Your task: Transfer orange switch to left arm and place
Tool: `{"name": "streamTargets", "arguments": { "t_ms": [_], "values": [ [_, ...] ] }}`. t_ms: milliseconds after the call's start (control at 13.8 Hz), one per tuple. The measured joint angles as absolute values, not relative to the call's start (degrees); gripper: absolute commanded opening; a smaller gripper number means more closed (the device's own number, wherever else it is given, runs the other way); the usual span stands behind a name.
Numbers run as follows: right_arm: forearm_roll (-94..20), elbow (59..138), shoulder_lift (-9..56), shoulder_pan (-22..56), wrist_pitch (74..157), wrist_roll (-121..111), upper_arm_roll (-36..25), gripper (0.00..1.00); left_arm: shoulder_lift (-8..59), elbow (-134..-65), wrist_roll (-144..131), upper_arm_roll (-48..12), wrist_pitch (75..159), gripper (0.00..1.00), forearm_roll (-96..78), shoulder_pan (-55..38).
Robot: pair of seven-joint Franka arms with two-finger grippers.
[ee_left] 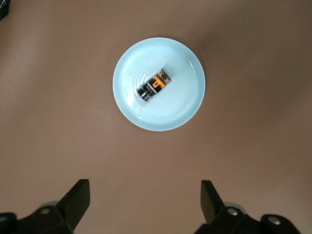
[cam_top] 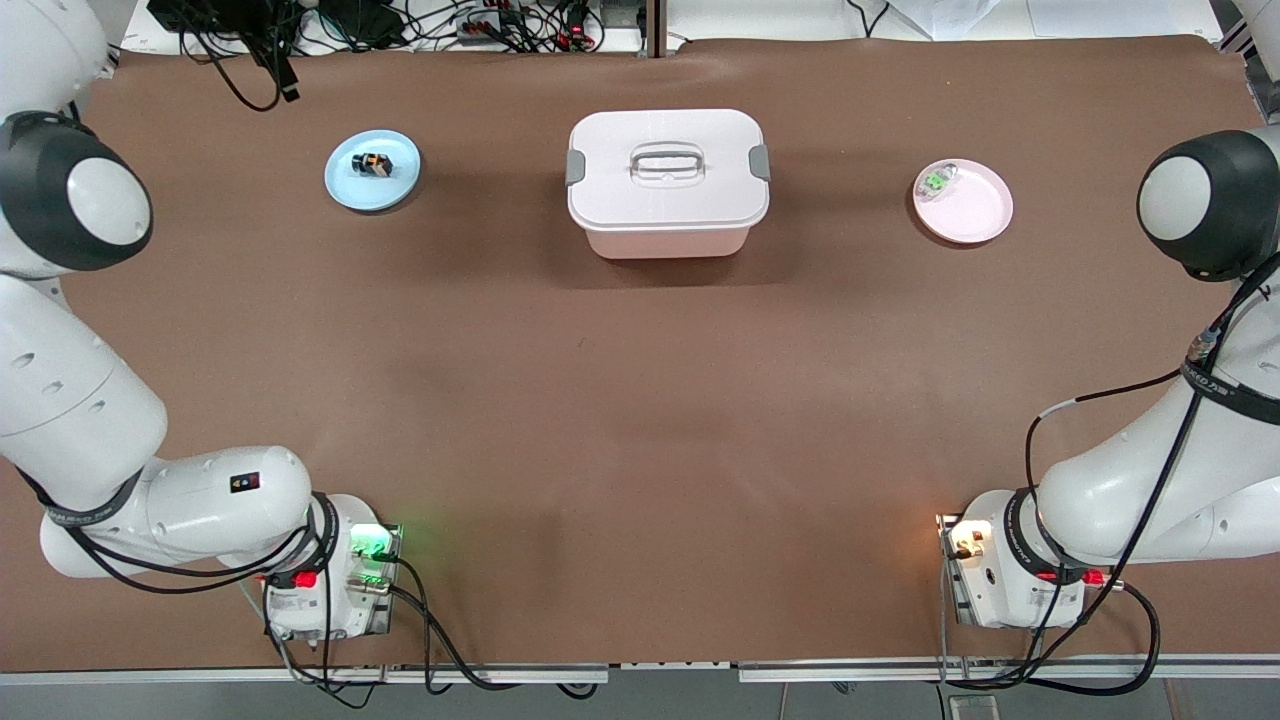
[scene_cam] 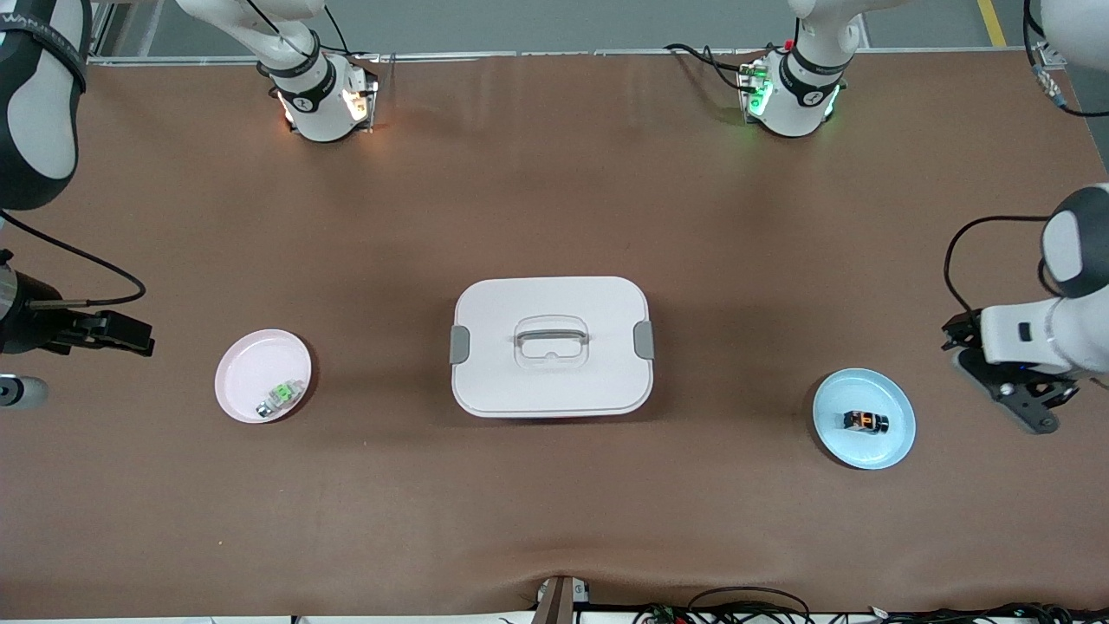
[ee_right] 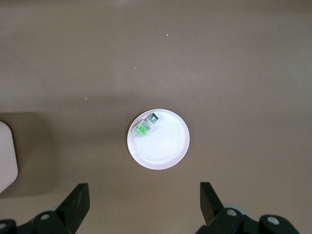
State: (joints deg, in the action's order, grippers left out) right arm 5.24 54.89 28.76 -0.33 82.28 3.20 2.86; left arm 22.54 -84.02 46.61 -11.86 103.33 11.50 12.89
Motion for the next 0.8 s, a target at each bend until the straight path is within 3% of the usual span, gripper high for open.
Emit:
{"name": "streamTargets", "arguments": {
  "t_ms": [508,798],
  "values": [
    [5.2,56.9,28.7,-1.5,81.8,3.2,2.9,1.0,11.5,-87.4,36.3,-12.0,97.0,1.0,6.2,16.4],
    [4.9,58.6,27.6,-3.0,81.5,3.2,2.9,1.0,8.9,-87.7,17.2,-17.5,93.3,1.0,6.0,15.9]
  ]
}}
